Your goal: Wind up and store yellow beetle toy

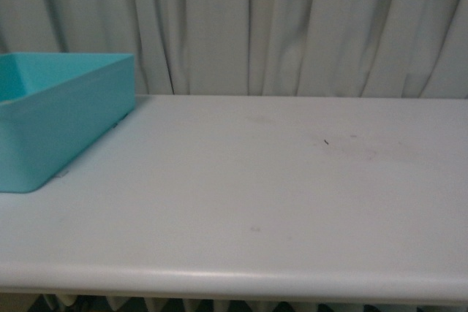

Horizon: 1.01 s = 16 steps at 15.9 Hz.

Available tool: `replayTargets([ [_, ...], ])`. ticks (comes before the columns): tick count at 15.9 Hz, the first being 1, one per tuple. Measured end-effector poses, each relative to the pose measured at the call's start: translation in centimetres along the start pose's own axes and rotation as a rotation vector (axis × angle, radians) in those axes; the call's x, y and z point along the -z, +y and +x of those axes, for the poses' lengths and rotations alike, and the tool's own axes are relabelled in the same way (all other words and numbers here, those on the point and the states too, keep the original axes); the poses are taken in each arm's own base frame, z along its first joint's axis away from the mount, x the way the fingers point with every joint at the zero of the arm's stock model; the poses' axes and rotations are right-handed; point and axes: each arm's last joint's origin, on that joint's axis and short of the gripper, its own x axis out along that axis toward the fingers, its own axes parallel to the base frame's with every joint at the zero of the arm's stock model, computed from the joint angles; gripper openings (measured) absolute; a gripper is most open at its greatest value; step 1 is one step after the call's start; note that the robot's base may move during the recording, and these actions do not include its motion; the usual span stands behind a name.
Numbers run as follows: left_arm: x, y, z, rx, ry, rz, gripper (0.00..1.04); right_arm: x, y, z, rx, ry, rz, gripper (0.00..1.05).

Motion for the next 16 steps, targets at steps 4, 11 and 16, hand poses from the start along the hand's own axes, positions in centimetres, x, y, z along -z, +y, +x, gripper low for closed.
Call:
replayTargets([
  [4, 0.0, 0.0, 0.0, 0.0, 0.0, 0.001, 0.98, 0.0, 0.0, 0.0, 0.0, 0.0, 0.001, 0.98],
  [11, 0.0, 0.0, 0.0, -0.001, 0.0, 0.001, 0.98, 0.0, 0.0, 0.0, 0.0, 0.0, 0.0, 0.98],
  [16, 0.04, 0.0, 0.0, 0.0, 0.004, 0.0, 0.98, 0.03, 0.0, 0.0, 0.0, 0.003, 0.001, 0.98],
])
